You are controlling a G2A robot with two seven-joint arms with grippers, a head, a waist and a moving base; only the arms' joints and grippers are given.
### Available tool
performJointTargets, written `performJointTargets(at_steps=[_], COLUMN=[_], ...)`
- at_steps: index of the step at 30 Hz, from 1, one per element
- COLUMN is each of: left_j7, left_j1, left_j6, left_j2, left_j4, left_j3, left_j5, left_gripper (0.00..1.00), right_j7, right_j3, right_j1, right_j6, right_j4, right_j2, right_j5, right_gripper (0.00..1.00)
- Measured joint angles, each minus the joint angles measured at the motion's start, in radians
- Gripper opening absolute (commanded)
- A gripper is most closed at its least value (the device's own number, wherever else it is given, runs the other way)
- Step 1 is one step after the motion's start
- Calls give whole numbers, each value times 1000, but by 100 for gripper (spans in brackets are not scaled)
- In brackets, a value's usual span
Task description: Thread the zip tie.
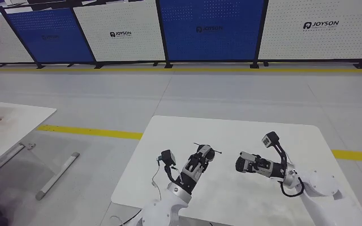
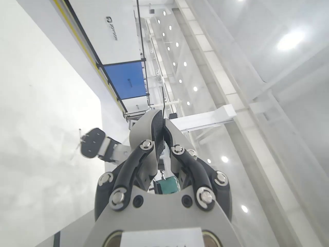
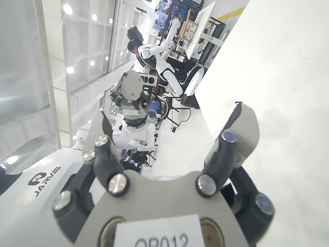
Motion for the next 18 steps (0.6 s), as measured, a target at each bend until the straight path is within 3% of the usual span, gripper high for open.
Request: performJointTargets(at_steps=[3, 15, 18], left_j7=[-20, -18, -28], left_j1=[12, 5, 0], left_j6=[-12, -11, -26], left_j2=[1, 0, -2], left_j4=[-4, 1, -17], left_j3=[-2, -1, -3], left_j5=[-7, -17, -48], left_gripper=[0, 0, 0], right_j7=[0, 0, 0], right_j3=[0, 0, 0], right_j1=[0, 0, 0], right_j6=[0, 0, 0], right_j4=[0, 0, 0], right_j2=[0, 0, 0], right_j5=[0, 0, 0], right_gripper=[100, 100, 100])
